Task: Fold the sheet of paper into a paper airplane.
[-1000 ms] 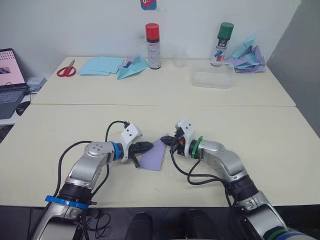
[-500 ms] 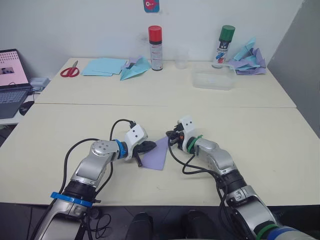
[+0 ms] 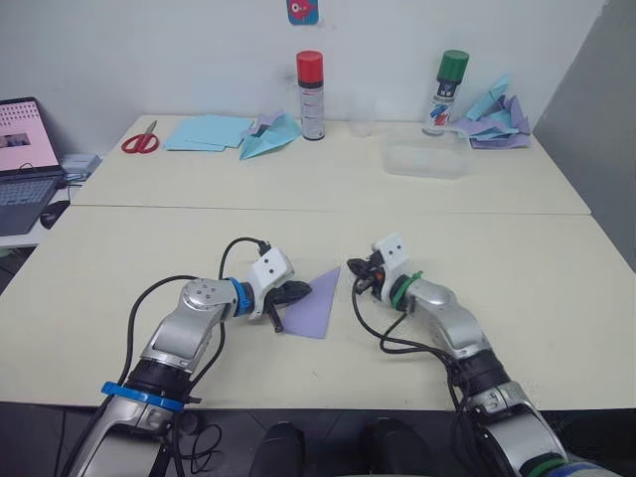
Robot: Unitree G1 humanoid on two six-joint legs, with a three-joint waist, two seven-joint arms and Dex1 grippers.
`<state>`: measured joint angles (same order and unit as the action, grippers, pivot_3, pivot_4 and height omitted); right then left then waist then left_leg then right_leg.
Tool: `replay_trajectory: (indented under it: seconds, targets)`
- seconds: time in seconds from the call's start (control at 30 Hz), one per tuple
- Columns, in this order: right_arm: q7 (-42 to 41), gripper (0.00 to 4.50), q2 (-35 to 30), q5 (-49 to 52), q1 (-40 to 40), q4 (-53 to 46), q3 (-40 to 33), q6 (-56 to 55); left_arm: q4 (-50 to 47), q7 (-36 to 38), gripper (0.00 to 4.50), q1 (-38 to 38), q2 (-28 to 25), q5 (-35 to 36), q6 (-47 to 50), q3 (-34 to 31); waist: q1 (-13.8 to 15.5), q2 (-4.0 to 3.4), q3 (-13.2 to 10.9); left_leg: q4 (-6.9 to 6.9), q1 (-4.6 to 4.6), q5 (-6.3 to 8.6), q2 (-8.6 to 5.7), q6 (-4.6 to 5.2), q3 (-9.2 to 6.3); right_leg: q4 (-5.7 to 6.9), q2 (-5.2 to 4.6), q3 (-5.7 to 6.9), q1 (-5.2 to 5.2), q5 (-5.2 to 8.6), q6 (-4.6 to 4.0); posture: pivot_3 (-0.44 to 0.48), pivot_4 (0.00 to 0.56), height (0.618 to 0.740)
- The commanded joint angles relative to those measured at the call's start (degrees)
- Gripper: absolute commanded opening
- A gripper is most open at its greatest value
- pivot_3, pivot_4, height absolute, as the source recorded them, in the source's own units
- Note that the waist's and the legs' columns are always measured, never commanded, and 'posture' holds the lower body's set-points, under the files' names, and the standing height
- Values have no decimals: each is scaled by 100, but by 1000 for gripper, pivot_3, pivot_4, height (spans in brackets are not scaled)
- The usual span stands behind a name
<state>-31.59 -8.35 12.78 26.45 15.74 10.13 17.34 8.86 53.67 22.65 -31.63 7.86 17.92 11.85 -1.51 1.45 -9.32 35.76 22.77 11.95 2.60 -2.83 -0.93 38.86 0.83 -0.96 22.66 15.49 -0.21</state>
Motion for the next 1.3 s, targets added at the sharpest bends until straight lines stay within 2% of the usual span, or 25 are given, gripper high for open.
replay_trajectory:
  seconds: [0.03, 0.1, 0.27, 0.4, 0.6, 0.8, 0.93, 1.0, 1.13, 1.23, 1.3]
  targets:
    - [-597, 29, 11, 429, -25, -651, -19, 162, 210, 48, 0, -179, 25, -201, 100, 246, -3, -5, -3, 0, -1, 0, 0, 0, 0, 1, 1, 0, 0, 0, 0, 0, 150, 740]
    - [-817, 29, 11, 527, -100, -782, 129, 426, 202, 62, 0, -195, 18, -203, 96, 250, -1, -5, -3, -1, -2, 0, 0, 0, -5, 2, 4, 5, 0, 0, -1, 0, 150, 740]
    - [-728, 29, -118, -109, -153, -658, 806, 867, 154, 80, 0, -225, -9, -201, 112, 253, 1, -6, -2, -2, -1, 0, 0, 0, -9, 1, 4, 9, 0, 5, -8, 0, 150, 740]
    - [-1045, 29, -402, -394, -285, -773, 1331, 1112, 93, 85, 0, -259, -33, -195, 138, 243, -1, -7, 6, -2, -2, 1, 0, -1, -2, -2, 0, 3, 2, 6, -8, 0, 150, 740]
    - [-1825, 29, -835, 18, -600, -1595, 1679, 2023, -15, 84, 0, -370, -89, -181, 183, 219, -3, -11, 25, -13, -6, 3, 0, -2, -4, -3, 1, 6, 0, 17, -7, 0, 150, 740]
    - [-2264, 29, -999, 253, -617, -1910, 1902, 2474, -104, 73, 0, -436, -105, -174, 245, 212, -6, -6, 34, -42, -23, 4, -2, -3, -4, -5, 1, 7, -2, 28, -12, 0, 150, 740]
    - [-2687, 29, -1221, 506, -600, -2157, 1979, 2767, -147, 86, 0, -465, -121, -182, 277, 210, -4, 1, 42, -64, -34, 4, -3, -4, -6, -13, 2, 13, -7, 37, -21, 0, 150, 740]
    - [-2760, 29, -1298, 686, -534, -2273, 1759, 2951, -150, 106, 0, -462, -133, -184, 289, 215, -3, 3, 43, -69, -34, 4, -4, -4, -9, -14, 2, 15, -7, 42, -23, 0, 150, 740]
    - [-1952, 29, -977, 934, -206, -2426, 845, 3496, -136, 123, 0, -440, -132, -185, 297, 217, -3, 3, 39, -72, -33, 5, -3, -5, -9, -15, 2, 16, -7, 44, -23, 0, 150, 740]
    - [-1098, 937, -614, 1175, 150, -2768, 85, 4655, -88, 124, 0, -416, -110, -189, 273, 217, -4, -1, 31, -72, -29, 5, -2, -6, -9, -11, 1, 13, -2, 43, -21, 0, 150, 740]
    - [-483, 1721, -252, 1165, 262, -2973, -252, 5430, -51, 98, 0, -409, -81, -189, 253, 202, -3, -1, 31, -72, -27, 5, 0, -6, -8, -9, -1, 12, 1, 43, -21, 0, 150, 740]
